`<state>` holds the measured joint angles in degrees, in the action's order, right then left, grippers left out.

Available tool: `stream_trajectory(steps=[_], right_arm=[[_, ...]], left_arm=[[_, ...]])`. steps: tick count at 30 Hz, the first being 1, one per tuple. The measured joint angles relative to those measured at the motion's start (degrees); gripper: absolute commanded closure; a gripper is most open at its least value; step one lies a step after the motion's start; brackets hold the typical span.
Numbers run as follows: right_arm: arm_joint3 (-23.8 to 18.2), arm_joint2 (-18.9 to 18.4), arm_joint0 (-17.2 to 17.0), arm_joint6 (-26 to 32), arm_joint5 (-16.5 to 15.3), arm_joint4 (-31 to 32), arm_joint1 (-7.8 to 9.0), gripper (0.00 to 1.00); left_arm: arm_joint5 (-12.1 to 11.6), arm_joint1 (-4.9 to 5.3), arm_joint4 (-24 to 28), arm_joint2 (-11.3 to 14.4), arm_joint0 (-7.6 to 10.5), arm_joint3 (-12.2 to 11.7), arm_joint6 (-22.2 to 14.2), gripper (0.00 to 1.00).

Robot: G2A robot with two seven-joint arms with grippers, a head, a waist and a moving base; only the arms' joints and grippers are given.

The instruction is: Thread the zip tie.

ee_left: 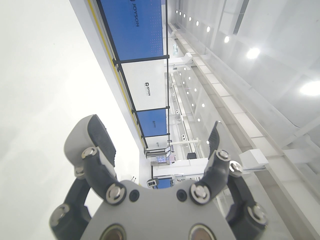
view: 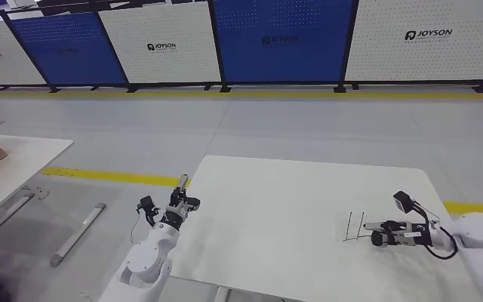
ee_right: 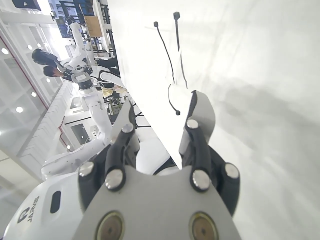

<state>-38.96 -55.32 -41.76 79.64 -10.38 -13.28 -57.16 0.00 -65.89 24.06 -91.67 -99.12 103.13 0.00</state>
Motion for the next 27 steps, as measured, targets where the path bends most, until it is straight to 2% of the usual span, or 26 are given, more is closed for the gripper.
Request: stream_trajectory(steps=[3, 9, 15, 20, 25, 27], right_arm=[[1.4, 1.0, 0.6, 0.0, -0.3, -0.6, -0.23, 0.65], [3.8, 2.7, 1.6, 0.0, -1.3, -1.7, -0.56, 0.75], [5.3, 3.9, 2.4, 0.0, -2.3, -2.8, -0.45, 0.74], [5.7, 5.0, 2.7, 0.0, -2.6, -3.6, -0.30, 0.87], [6.1, 6.0, 3.1, 0.0, -2.6, -4.4, -0.32, 0.86], [6.4, 6.4, 3.3, 0.0, -2.5, -4.9, -0.36, 0.94]], left_arm=[[0.0, 0.00, 0.0, 0.0, 0.00, 0.0, 0.0, 0.00], [0.0, 0.00, 0.0, 0.0, 0.00, 0.0, 0.0, 0.00], [0.0, 0.00, 0.0, 0.0, 0.00, 0.0, 0.0, 0.00], [0.0, 0.00, 0.0, 0.0, 0.00, 0.0, 0.0, 0.00], [0.0, 0.00, 0.0, 0.0, 0.00, 0.0, 0.0, 0.00], [0.0, 0.00, 0.0, 0.0, 0.00, 0.0, 0.0, 0.00]])
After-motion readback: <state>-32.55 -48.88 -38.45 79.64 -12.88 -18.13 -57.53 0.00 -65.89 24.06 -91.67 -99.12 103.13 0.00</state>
